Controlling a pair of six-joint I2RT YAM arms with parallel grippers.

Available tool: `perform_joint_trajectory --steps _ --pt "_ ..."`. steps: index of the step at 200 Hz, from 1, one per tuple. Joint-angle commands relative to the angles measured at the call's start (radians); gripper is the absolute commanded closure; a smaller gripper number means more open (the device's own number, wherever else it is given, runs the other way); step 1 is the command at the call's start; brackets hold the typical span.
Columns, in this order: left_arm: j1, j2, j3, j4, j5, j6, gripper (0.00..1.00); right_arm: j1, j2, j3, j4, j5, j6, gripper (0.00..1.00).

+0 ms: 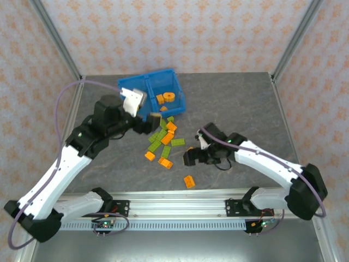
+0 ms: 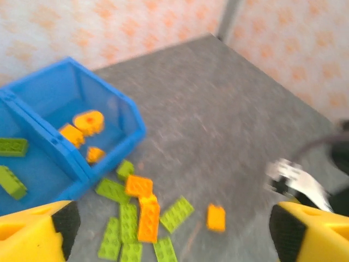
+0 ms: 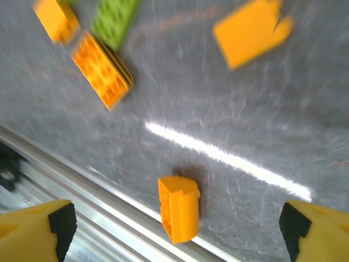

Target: Sort the legos into containers by color

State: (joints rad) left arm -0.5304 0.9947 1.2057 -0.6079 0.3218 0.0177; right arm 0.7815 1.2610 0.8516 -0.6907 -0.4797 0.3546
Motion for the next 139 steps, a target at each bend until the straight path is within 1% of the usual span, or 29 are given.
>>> perform_joint_trajectory --steps 1,6,12,19,28,41,55,73,87,102,107,124,139 --pt "-0.017 -0.066 -0.123 -0.238 0.249 0.431 0.0 0.078 0.024 -0.044 0.002 0.003 0.042 0.0" --pt "-0.024 -0.085 -0.149 -0.289 0.281 0.511 0.0 0.093 0.029 -0.051 0.008 0.004 0.053 0.01" --pt "-0.034 -0.11 -0.18 -0.356 0.329 0.64 0.0 0.108 0.036 -0.058 0.02 0.002 0.067 0.01" --pt "-0.06 -0.142 -0.225 -0.403 0.355 0.754 0.0 0.123 0.048 -0.065 0.037 -0.008 0.08 0.01" --pt "-0.09 -0.194 -0.289 -0.412 0.377 0.843 0.0 0.141 0.068 -0.069 0.054 -0.019 0.094 0.01" --pt "-0.104 -0.239 -0.364 -0.34 0.381 0.831 0.0 0.165 0.113 -0.061 0.067 -0.013 0.106 0.01" --pt "-0.105 -0.243 -0.397 -0.299 0.4 0.814 0.0 0.183 0.157 -0.052 0.082 0.018 0.126 0.0" --pt "-0.105 -0.219 -0.421 -0.255 0.395 0.793 0.0 0.202 0.204 -0.053 0.122 0.061 0.153 0.05" --pt "-0.104 -0.201 -0.444 -0.221 0.4 0.788 0.0 0.206 0.24 -0.049 0.136 0.081 0.151 0.12" --pt "-0.105 -0.198 -0.482 -0.157 0.402 0.765 0.0 0.214 0.287 -0.031 0.117 0.112 0.131 0.22" --pt "-0.105 -0.199 -0.494 -0.136 0.401 0.759 0.0 0.219 0.306 -0.022 0.106 0.127 0.124 0.28" --pt "-0.105 -0.206 -0.509 -0.099 0.393 0.744 0.0 0.238 0.343 -0.005 0.09 0.158 0.122 0.43" --pt "-0.105 -0.218 -0.516 -0.083 0.374 0.738 0.0 0.241 0.352 -0.009 0.091 0.167 0.131 0.5"
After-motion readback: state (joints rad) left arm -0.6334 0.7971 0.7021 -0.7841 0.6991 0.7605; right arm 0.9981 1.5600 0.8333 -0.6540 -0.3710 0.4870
